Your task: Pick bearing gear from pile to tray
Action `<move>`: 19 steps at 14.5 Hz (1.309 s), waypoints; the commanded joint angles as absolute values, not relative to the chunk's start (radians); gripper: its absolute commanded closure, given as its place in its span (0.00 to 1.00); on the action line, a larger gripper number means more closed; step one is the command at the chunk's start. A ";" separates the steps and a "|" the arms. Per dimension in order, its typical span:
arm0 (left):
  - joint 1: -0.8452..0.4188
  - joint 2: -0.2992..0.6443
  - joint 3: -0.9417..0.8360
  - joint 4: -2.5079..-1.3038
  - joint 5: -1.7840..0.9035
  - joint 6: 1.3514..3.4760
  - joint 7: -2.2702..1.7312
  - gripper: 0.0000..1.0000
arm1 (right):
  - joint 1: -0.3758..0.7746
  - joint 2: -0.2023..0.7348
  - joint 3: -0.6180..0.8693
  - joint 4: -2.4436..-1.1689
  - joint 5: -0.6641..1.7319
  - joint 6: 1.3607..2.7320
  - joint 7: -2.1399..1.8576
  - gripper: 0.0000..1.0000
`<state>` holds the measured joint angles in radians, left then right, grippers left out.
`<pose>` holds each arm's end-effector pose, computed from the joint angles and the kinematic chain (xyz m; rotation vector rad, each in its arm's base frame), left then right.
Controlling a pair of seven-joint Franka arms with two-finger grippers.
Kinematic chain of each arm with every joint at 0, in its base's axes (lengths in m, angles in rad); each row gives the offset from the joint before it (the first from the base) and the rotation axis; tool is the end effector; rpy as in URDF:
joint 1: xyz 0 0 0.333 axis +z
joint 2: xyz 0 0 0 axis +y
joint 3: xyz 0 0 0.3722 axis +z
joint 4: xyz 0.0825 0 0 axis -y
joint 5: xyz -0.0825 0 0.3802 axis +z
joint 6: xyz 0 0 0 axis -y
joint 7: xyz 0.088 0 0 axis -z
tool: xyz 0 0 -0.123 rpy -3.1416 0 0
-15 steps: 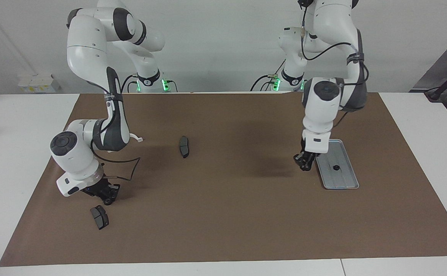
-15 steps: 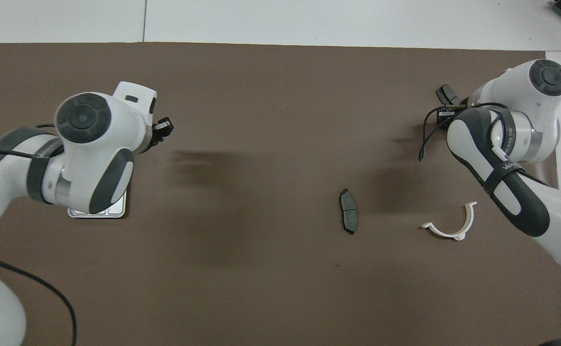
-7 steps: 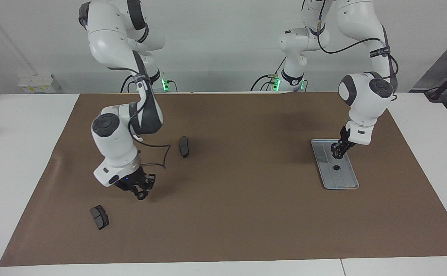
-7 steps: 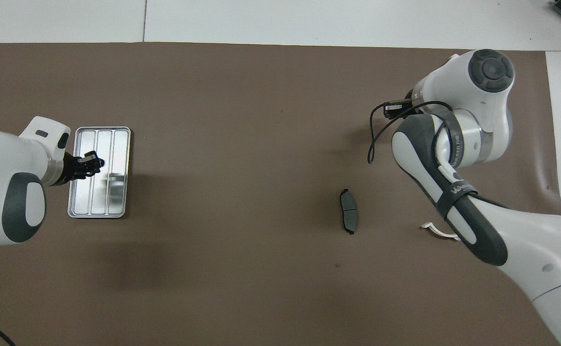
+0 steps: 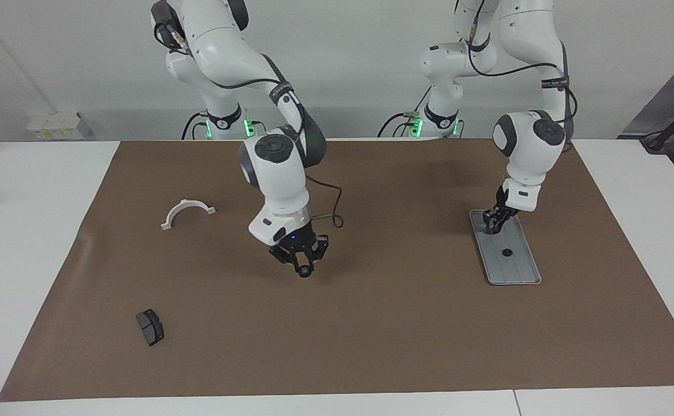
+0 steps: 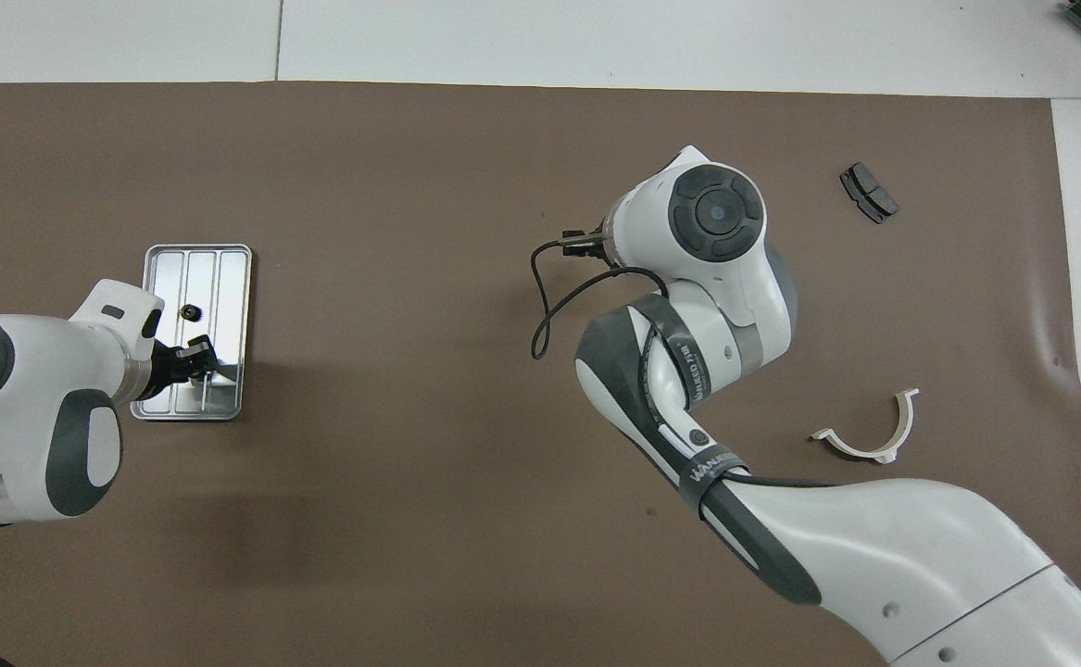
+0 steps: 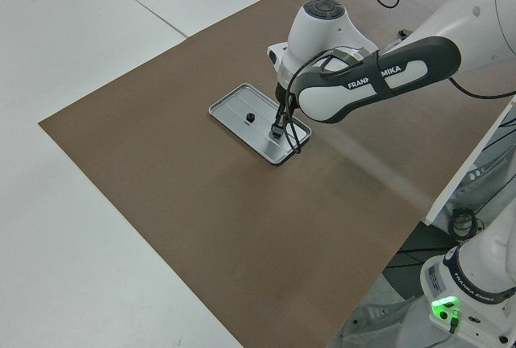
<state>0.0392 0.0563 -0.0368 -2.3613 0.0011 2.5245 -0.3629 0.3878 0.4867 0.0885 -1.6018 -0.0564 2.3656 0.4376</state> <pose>0.5176 0.0013 0.3569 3.0651 0.5651 0.1637 0.6599 0.3268 0.4138 -2.9980 -0.0860 -0.3817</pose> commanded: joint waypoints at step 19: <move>-0.239 0.168 -0.038 -1.891 -0.002 2.249 -0.602 0.00 | 0.546 0.534 0.084 -1.523 -0.049 2.496 0.568 0.00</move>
<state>-0.1781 0.1103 -0.0529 -1.9230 0.0010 2.2181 -0.5180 0.6167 0.5977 0.0662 -1.5364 -0.0570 2.6077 0.6227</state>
